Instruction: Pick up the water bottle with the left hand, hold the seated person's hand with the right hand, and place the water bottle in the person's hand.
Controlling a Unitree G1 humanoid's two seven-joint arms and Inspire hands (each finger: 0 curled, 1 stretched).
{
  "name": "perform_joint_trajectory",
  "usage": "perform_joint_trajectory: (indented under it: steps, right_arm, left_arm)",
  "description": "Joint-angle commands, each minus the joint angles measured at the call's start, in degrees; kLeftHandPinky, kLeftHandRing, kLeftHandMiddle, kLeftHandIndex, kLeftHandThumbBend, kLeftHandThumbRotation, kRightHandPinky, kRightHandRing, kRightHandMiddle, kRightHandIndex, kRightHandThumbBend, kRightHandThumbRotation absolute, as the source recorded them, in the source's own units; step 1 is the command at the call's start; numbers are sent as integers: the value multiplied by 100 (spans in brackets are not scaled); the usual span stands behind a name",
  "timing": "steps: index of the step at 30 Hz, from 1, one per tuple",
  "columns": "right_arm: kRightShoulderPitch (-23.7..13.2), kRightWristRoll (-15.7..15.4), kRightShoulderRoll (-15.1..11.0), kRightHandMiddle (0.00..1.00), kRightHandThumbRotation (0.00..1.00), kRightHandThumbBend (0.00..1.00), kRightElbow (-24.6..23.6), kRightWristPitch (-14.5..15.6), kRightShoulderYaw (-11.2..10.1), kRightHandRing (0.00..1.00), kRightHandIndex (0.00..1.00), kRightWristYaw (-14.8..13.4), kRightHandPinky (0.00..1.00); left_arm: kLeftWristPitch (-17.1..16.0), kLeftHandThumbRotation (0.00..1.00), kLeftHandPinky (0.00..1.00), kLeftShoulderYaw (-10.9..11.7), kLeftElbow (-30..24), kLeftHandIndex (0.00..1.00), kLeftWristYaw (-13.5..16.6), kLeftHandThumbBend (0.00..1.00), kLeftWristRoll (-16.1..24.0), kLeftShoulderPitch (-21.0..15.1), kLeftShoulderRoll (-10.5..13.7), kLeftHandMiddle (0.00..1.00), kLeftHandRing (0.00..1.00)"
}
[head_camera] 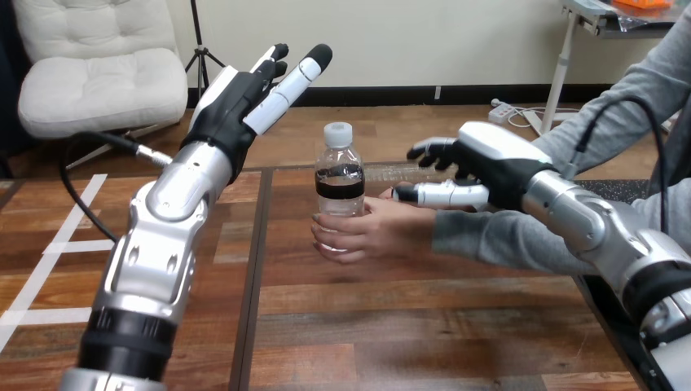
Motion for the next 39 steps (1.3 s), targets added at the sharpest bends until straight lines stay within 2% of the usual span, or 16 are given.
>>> perform_joint_trajectory:
  steps: [1, 5, 9, 17, 20, 24, 27, 30, 37, 39]
  right_arm:
    - [113, 516, -145, 83, 100, 100, -318, -237, -504, 82, 85, 80, 73]
    - [286, 904, -96, 84, 100, 100, -422, -337, -759, 82, 86, 284, 74]
    - [542, 1364, -28, 85, 100, 100, -616, -487, -1052, 83, 87, 525, 75]
    - [1029, 2128, 146, 89, 100, 100, -1029, -700, -1495, 86, 89, 906, 80]
    - [1229, 2384, 217, 90, 100, 100, -1211, -824, -1623, 88, 90, 1053, 82]
    - [1559, 2913, 386, 91, 100, 100, -1574, -885, -1848, 89, 92, 1391, 83]
    - [1884, 3408, 560, 91, 100, 100, -1997, -793, -2023, 90, 92, 1644, 84]
    - [2163, 3763, 696, 91, 100, 100, -2409, -608, -2137, 90, 92, 1765, 84]
    - [2796, 4390, 997, 90, 100, 100, -3419, -209, -2276, 90, 91, 1806, 84]
    - [3070, 4583, 1084, 90, 100, 100, -3873, 19, -2285, 90, 92, 1751, 85]
  left_arm:
    - [-206, 86, 93, 222, -464, 97, 130, 86, -130, 92, -59, 97, 95]
    - [-332, 86, 93, 276, -605, 96, 171, 89, -187, 253, -43, 96, 93]
    - [-528, 86, 92, 433, -801, 94, 187, 89, -356, 492, -89, 95, 92]
    - [-805, 84, 94, 706, -1219, 93, 294, 83, -746, 963, -258, 94, 92]
    - [-1041, 83, 94, 788, -1341, 92, 332, 83, -876, 1173, -336, 94, 92]
    - [-1363, 83, 93, 884, -1485, 92, 326, 82, -1048, 1479, -418, 93, 91]
    - [-1563, 84, 93, 949, -1602, 92, 318, 83, -1154, 1723, -461, 93, 91]
    - [-1706, 86, 92, 1005, -1679, 91, 323, 84, -1243, 1901, -506, 92, 91]
    - [-2141, 88, 91, 1105, -1791, 89, 372, 82, -1350, 2281, -623, 90, 90]
    - [-2261, 88, 91, 1133, -1891, 88, 374, 81, -1426, 2462, -667, 90, 90]
